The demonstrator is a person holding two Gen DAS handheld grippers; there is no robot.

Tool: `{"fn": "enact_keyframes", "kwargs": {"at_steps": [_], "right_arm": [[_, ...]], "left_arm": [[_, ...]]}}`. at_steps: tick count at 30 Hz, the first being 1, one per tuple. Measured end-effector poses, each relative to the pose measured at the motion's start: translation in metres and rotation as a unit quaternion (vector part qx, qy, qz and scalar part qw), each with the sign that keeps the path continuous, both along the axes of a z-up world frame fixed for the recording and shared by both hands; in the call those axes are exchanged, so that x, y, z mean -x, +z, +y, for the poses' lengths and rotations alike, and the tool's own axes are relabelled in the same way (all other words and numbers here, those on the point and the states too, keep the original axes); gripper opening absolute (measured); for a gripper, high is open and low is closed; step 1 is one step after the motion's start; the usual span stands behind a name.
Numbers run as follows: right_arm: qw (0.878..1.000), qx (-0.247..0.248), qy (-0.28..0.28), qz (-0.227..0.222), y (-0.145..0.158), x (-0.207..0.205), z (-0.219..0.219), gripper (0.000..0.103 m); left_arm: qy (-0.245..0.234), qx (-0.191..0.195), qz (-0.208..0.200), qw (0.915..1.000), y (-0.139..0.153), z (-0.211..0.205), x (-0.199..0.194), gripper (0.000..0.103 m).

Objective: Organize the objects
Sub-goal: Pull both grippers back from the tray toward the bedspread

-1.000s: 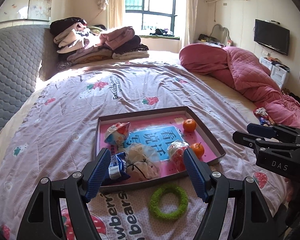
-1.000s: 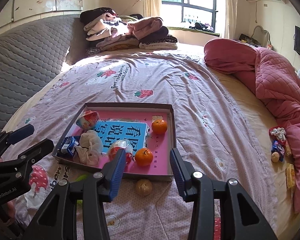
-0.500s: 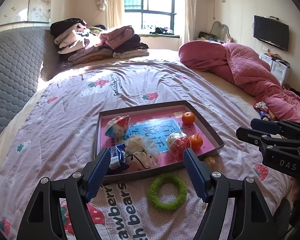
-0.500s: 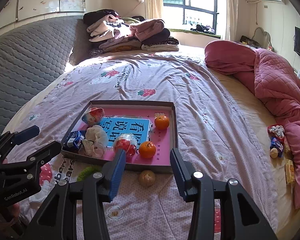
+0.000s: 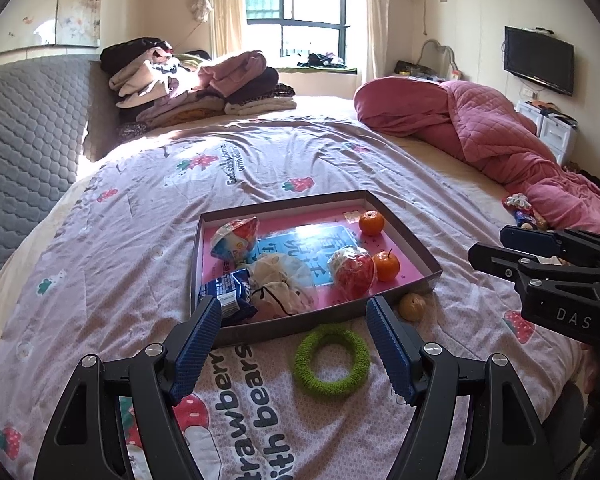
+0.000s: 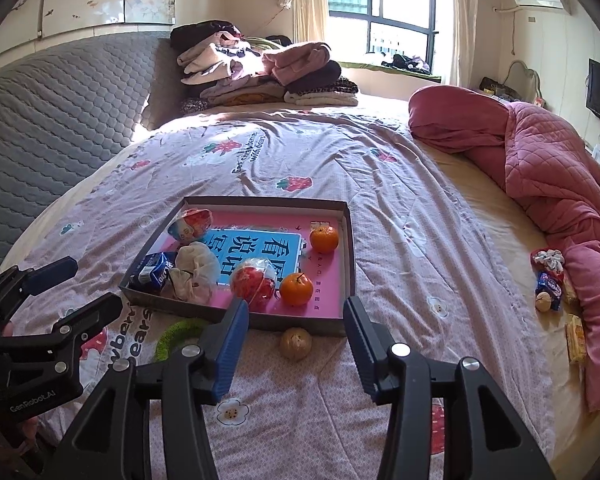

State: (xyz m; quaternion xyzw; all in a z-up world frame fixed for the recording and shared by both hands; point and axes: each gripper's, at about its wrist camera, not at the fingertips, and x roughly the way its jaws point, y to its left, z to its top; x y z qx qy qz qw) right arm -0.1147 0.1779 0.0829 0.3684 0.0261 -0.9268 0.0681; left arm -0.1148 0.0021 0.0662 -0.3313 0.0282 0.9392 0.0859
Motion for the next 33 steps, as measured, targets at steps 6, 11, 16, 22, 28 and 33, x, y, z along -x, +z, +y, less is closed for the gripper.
{"fn": "enact_keyframes", "kwargs": {"at_steps": [6, 11, 16, 22, 28, 33], "right_arm": [[1.000, -0.003, 0.003, -0.003, -0.006, -0.004, -0.003, 0.049], [1.000, -0.005, 0.005, -0.007, -0.013, -0.007, -0.005, 0.049], [1.000, -0.003, 0.006, -0.015, -0.022, -0.007, -0.006, 0.049], [1.000, -0.004, 0.008, -0.027, -0.033, -0.008, -0.006, 0.049], [0.999, -0.002, 0.008, -0.036, -0.041, -0.008, -0.005, 0.049], [0.999, -0.004, 0.008, -0.043, -0.048, -0.008, -0.004, 0.049]], "left_arm": [[0.007, 0.001, -0.009, 0.9999, -0.008, -0.005, -0.002, 0.076], [0.011, 0.003, -0.022, 0.9997, -0.017, -0.008, -0.001, 0.076], [0.003, -0.004, -0.052, 0.9986, -0.032, -0.008, 0.005, 0.076], [0.003, 0.005, -0.067, 0.9977, -0.044, -0.005, 0.007, 0.076], [0.001, 0.011, -0.081, 0.9967, -0.053, -0.002, 0.009, 0.076], [-0.001, 0.016, -0.094, 0.9954, -0.061, 0.000, 0.010, 0.076]]}}
